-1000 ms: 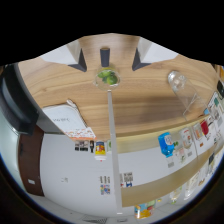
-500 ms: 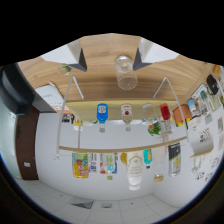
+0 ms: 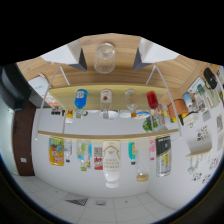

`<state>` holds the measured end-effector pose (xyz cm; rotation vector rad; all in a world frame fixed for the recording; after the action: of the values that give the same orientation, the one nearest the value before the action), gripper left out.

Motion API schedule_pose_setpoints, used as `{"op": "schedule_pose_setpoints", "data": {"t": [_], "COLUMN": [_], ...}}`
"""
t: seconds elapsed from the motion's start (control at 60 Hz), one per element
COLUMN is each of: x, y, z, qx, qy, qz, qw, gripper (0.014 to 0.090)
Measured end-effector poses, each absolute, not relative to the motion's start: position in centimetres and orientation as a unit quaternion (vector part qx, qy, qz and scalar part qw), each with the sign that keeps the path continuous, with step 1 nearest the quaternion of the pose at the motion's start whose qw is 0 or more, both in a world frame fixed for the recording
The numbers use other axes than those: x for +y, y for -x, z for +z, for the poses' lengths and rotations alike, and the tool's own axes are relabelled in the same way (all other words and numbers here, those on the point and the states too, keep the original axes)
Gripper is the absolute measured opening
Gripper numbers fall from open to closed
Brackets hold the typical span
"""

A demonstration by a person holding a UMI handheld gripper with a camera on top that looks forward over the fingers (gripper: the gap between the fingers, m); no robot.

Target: Make me a cup of Mojito.

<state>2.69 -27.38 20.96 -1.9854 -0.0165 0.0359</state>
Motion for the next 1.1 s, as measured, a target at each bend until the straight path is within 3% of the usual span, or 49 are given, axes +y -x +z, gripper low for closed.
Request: {"op": "schedule_pose_setpoints", "data": {"t": [0.2, 0.433, 0.6, 0.717, 0.783, 1.1], "x": [-21.5, -15.1, -12.2, -11.2, -10.9, -11.7], "y": [-2.8, -3.5, -4.0, -4.1, -4.0, -4.1], "z": [22.6, 21.6, 19.4, 18.5, 18.4, 19.0], "qx": [-0.007, 0.014, 0.015, 0.017, 0.018, 0.01], "qy": [0.831, 0.843, 0.858, 0.863, 0.863, 0.857], "qz": [0.013, 0.016, 0.004, 0.001, 0.002, 0.003], "qw": [0.557, 0.538, 0.513, 0.504, 0.505, 0.515], "gripper": [0.0859, 0.0846, 0.069, 0.0439, 0.036, 0.0344]}}
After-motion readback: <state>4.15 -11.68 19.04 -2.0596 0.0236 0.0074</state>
